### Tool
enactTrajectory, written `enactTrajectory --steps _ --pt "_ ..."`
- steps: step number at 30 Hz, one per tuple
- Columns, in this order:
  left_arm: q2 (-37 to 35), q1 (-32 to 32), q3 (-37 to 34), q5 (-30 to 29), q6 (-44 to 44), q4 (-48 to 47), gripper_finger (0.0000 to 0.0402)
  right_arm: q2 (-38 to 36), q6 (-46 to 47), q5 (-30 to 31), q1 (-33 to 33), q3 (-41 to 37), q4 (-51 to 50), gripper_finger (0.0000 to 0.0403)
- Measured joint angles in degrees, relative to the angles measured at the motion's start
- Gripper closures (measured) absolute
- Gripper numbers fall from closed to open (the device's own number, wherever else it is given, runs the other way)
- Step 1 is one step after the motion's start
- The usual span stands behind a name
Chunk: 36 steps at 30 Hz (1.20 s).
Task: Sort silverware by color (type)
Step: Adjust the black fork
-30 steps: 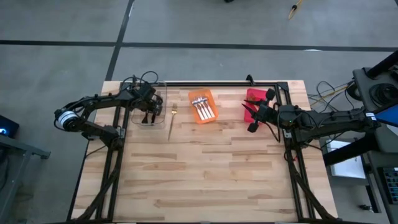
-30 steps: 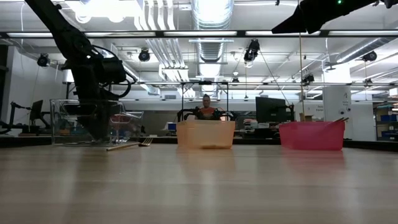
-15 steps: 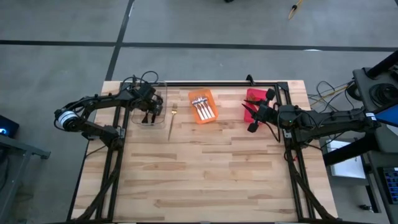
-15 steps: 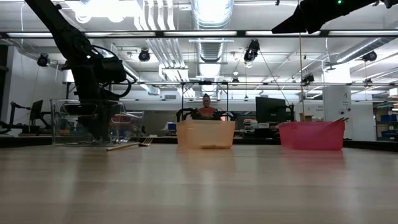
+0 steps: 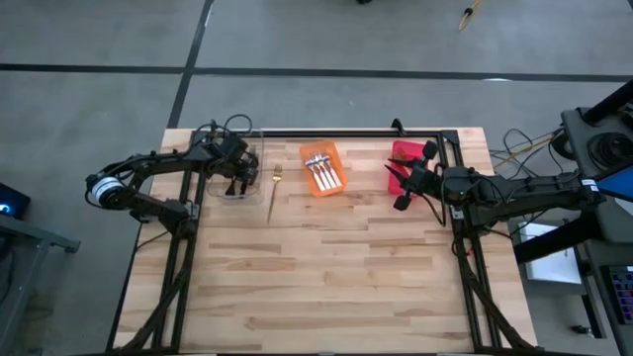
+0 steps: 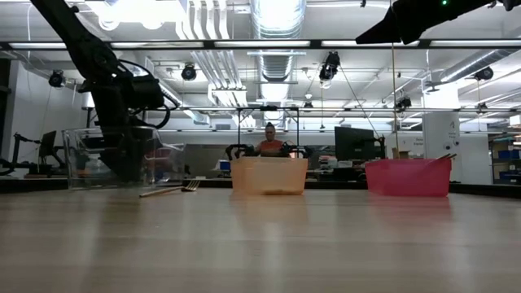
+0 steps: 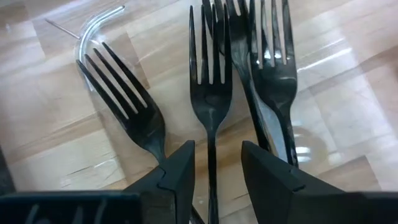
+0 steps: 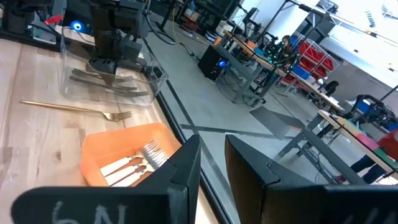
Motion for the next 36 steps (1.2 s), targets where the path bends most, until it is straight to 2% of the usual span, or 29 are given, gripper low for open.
enactTrajectory --steps 13,22,36 --pt "0.07 -1.03 -0.05 0.01 -0.59 0.94 0.0289 -0.01 0.00 0.00 0.01 0.00 -0.02 0.0337" --pt "0.11 -1.04 -0.07 0.02 -1.25 0.94 0.0323 -0.02 0.00 0.00 0.00 0.00 -0.02 0.0337" --pt "0.17 -1.11 0.09 -0.60 -2.10 0.94 0.0326 -0.01 -0.26 0.00 0.01 0.00 -0.04 0.0337"
